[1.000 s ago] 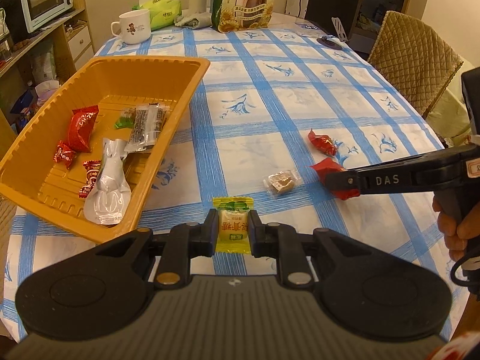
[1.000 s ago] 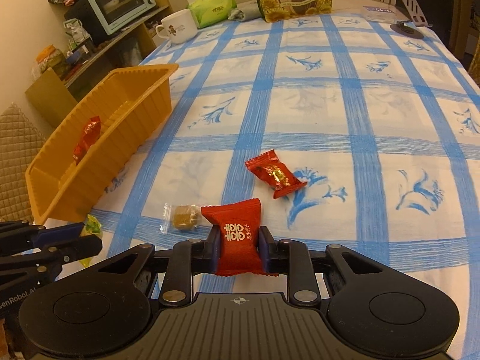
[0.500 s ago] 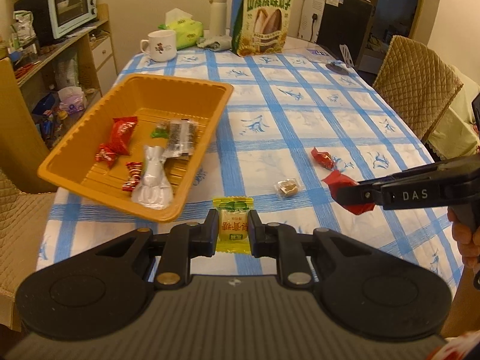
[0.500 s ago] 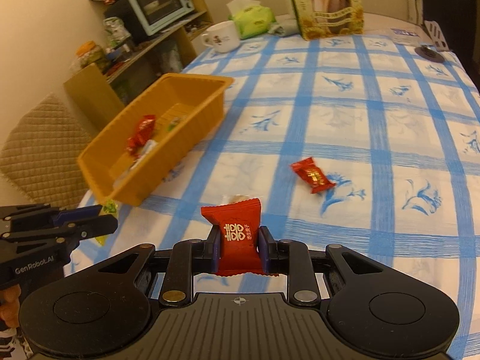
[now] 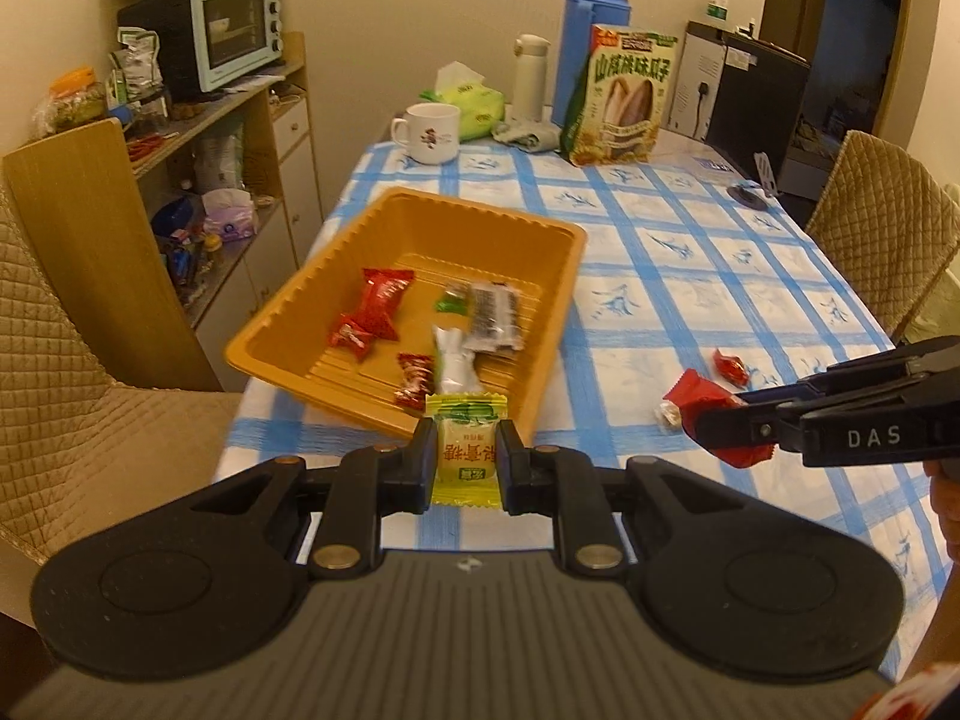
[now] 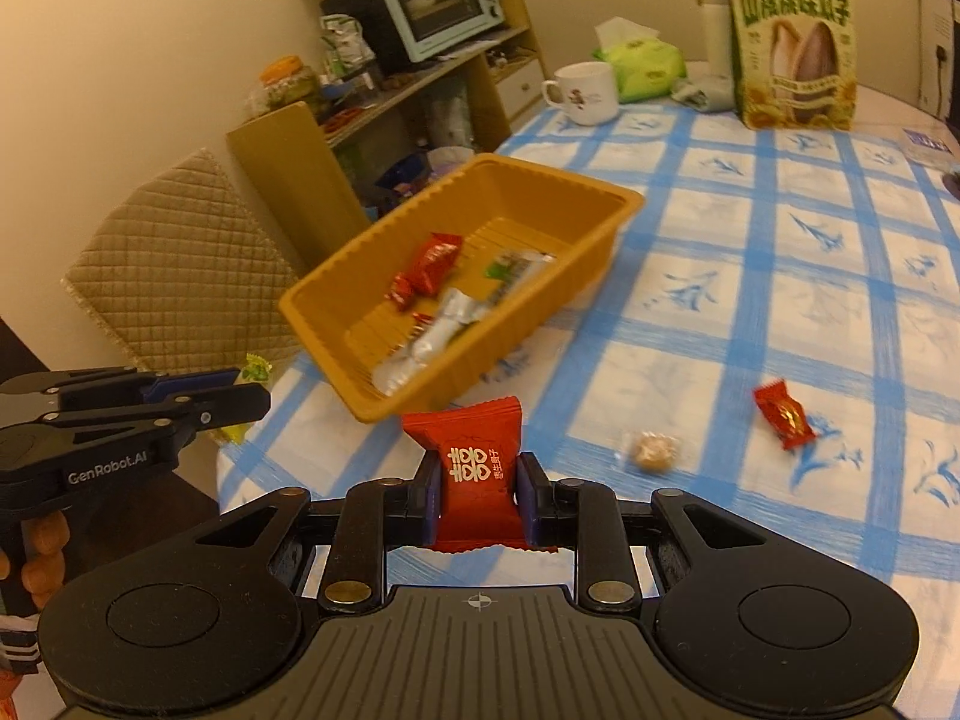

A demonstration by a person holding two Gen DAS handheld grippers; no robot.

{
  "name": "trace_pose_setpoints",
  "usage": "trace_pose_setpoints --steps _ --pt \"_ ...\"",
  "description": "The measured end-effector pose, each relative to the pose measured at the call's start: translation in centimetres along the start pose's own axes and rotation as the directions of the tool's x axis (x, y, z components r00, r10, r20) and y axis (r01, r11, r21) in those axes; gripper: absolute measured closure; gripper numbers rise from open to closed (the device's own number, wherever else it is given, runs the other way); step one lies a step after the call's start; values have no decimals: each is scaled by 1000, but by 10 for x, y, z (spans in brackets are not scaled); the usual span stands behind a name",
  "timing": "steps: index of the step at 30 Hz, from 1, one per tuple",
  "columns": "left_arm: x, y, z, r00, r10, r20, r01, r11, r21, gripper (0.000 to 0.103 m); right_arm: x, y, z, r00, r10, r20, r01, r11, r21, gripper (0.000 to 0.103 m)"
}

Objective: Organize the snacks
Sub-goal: 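Carry both held candies over the orange basket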

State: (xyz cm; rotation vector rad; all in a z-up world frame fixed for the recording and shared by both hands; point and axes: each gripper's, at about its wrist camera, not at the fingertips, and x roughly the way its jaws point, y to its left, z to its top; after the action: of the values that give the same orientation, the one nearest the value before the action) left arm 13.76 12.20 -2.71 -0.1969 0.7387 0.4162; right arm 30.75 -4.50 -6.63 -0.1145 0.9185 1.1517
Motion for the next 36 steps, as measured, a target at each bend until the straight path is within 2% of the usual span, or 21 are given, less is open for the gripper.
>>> trace_pose_setpoints --steps 9,17,27,36 --pt "7 35 22 999 19 43 -19 1000 3 85 24 29 30 1000 10 28 -9 999 -30 77" --pt "29 59 43 998 -2 58 0 1000 25 85 48 41 60 998 -16 55 18 999 -34 77" --pt "68 77 58 999 -42 24 41 998 48 85 78 42 84 996 -71 53 71 997 -8 77" --pt "98 85 64 998 -60 -19 61 997 52 85 92 37 92 994 -100 43 100 995 12 77"
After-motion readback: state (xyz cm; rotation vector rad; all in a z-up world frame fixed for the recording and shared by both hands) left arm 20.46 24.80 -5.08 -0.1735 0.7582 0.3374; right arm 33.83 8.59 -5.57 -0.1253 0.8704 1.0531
